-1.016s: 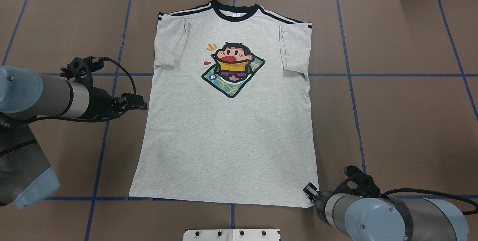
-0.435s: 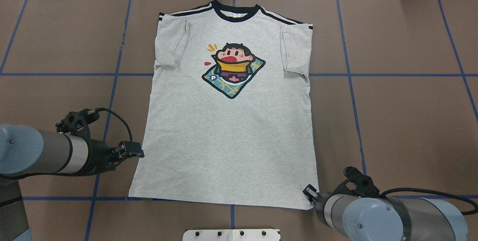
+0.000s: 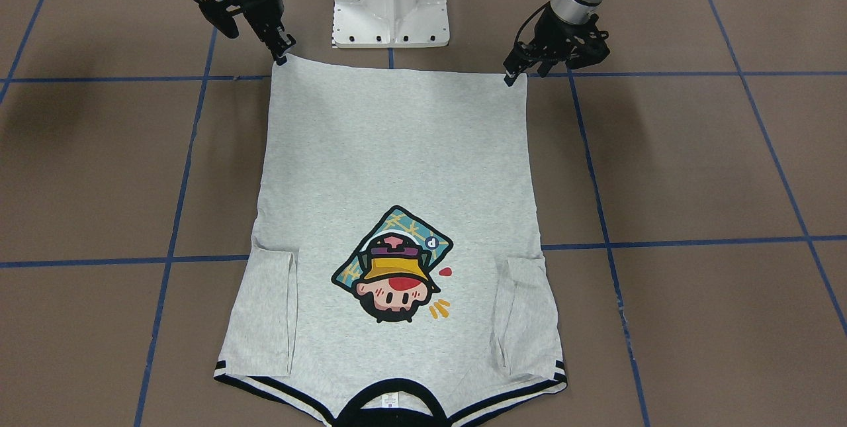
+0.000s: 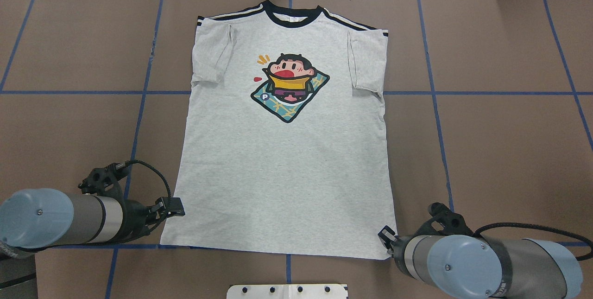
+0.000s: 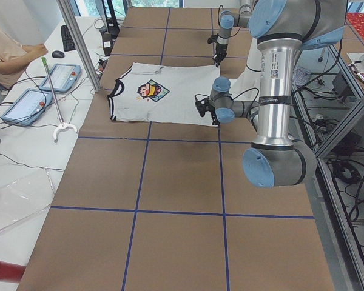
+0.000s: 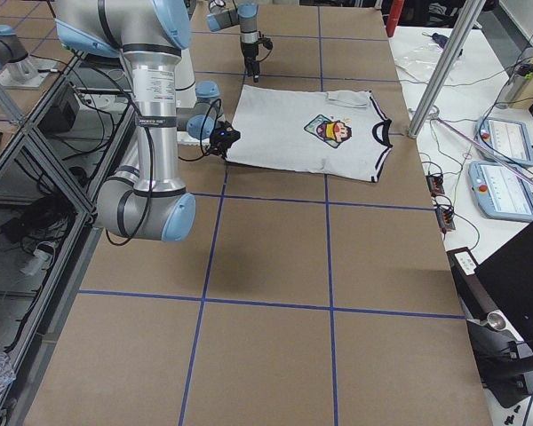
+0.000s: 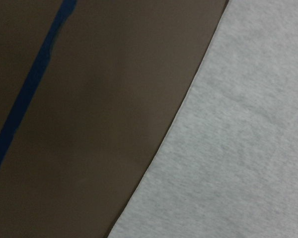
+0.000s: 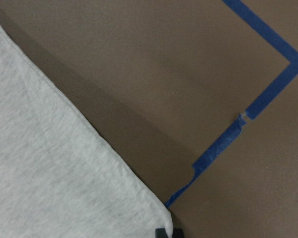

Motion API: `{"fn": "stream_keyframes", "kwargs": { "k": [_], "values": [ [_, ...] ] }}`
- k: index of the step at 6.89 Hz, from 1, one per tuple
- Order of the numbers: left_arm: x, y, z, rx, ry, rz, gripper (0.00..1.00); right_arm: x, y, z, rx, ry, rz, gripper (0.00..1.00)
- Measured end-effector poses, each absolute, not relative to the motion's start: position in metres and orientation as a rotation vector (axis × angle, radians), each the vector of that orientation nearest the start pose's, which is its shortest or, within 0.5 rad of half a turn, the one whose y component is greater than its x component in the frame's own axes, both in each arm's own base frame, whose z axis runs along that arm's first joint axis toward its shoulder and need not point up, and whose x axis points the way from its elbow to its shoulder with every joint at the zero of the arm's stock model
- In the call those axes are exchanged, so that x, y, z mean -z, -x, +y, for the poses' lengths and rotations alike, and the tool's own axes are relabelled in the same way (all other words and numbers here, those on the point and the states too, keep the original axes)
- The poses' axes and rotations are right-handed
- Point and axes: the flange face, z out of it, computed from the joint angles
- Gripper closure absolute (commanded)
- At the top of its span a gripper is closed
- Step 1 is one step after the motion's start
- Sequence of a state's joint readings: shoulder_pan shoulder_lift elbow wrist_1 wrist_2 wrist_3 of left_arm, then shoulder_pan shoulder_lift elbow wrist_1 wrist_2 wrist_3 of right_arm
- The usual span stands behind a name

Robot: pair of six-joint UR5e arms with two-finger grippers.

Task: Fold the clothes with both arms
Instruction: 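Move the left gripper to the hem corner nearest it, both grippers at hem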

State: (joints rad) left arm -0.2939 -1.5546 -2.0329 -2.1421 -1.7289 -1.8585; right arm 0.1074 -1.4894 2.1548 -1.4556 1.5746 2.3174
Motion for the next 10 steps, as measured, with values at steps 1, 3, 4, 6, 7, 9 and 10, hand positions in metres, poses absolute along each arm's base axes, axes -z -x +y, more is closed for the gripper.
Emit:
{"fn": "stream_keyframes", "kwargs": {
  "k": [1,3,4,6,7,9,10],
  "values": [
    [-0.394,-0.436,-0.247,0.453,0.152,1.005,0.06,-0.345,0.466,-0.185,-0.809,0.259,-0.759,1.0],
    [-0.401,-0.444,-0.238,0.448,0.163,0.987,0.15,-0.345,0.466,-0.185,-0.809,0.262,-0.759,1.0],
    [-0.402,-0.446,-0.235,0.444,0.167,0.982,0.24,-0.345,0.466,-0.185,-0.809,0.262,-0.759,1.0],
    [-0.402,-0.451,-0.228,0.435,0.176,0.966,0.48,-0.344,0.466,-0.185,-0.809,0.263,-0.761,1.0],
    [-0.402,-0.453,-0.224,0.43,0.181,0.961,0.56,-0.344,0.466,-0.186,-0.809,0.263,-0.762,1.0],
    [-0.402,-0.455,-0.22,0.424,0.187,0.958,1.0,-0.343,0.466,-0.186,-0.81,0.263,-0.763,1.0],
    [-0.402,-0.455,-0.219,0.422,0.187,0.958,1.0,-0.343,0.467,-0.186,-0.81,0.263,-0.764,1.0]
  ]
}}
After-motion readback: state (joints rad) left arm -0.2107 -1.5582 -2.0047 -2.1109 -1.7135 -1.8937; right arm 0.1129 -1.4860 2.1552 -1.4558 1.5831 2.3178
